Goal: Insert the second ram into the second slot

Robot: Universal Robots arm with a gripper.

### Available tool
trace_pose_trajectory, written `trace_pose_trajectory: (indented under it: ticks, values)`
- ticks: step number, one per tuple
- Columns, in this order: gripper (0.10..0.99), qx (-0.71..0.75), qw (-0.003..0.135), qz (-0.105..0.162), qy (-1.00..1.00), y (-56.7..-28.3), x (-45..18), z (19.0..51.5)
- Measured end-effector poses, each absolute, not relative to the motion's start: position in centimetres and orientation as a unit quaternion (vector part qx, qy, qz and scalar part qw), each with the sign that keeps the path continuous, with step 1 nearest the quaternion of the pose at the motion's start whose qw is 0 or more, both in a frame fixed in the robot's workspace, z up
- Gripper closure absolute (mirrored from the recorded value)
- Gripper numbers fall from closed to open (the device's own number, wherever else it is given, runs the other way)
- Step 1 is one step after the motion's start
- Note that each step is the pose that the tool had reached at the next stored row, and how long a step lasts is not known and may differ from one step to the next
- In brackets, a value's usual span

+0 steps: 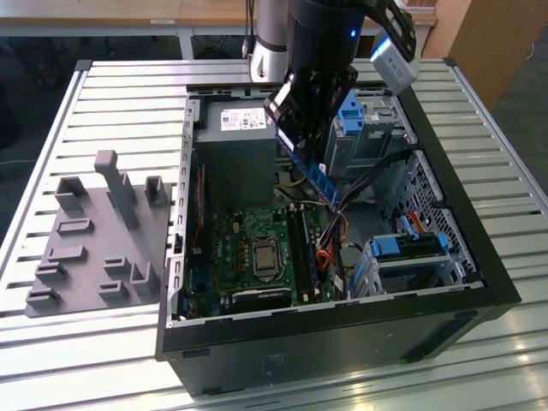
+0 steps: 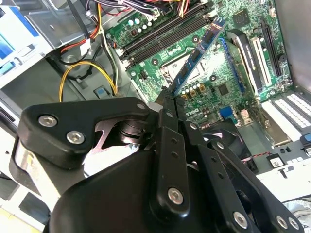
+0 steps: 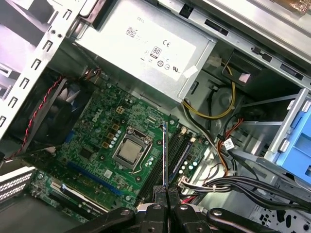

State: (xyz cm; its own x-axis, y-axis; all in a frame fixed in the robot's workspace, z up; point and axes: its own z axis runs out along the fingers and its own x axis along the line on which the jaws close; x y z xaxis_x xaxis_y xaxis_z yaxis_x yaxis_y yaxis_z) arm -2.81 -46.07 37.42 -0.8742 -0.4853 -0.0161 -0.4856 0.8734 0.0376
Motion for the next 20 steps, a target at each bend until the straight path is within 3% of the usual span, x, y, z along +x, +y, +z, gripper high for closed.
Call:
trace_pose_trajectory:
  ticks: [20]
  values:
    - [0.957, -0.217, 0.004, 0.02, 0.976, -46.07, -2.81, 37.43]
